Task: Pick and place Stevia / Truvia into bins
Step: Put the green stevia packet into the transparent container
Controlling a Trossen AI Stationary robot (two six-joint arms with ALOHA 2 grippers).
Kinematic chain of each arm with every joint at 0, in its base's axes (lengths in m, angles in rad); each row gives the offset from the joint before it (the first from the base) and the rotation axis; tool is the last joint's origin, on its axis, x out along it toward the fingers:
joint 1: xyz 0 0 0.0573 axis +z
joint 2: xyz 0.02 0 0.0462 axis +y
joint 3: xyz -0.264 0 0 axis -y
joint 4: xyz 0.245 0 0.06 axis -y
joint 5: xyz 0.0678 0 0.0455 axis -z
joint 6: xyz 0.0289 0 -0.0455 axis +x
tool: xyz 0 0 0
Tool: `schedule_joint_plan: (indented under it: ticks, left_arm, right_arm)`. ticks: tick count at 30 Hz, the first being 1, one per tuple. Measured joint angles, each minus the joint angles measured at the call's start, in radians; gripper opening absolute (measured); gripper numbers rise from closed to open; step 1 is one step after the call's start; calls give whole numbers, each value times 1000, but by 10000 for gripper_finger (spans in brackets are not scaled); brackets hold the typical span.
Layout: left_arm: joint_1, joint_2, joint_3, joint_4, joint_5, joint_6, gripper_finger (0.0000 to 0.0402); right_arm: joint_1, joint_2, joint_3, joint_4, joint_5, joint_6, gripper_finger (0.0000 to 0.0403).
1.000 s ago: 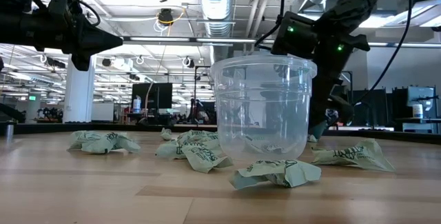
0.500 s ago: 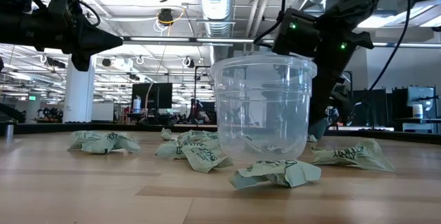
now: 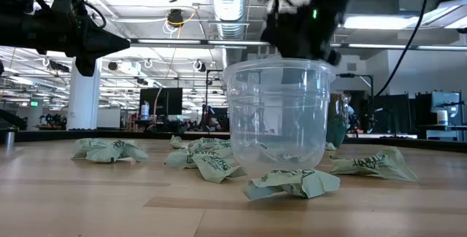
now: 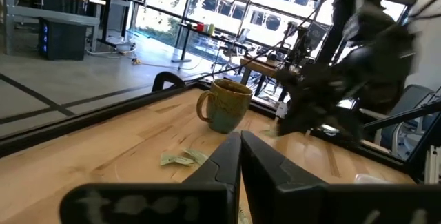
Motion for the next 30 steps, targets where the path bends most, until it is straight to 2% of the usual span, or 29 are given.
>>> schedule_joint_plan:
  ticks: [5,10,12,21,30]
  left_arm:
    - [0,0,0,0,0,-15,0]
    - [0,0,0,0,0,-15,0]
    - [0,0,0,0,0,-15,0]
    - [0,0,0,0,0,-14,0]
    - [0,0,0,0,0,-14,0]
  right_arm:
    - [98,-1,179,-141,-140,-202,1]
    - [172,-1,285,-169,-433,-355,1]
    - [193,-1,298,-170,-507,-365,1]
    - [226,-1,299,-170,-523,-295,16]
    - [212,-1,299,-168,-497,-288,73]
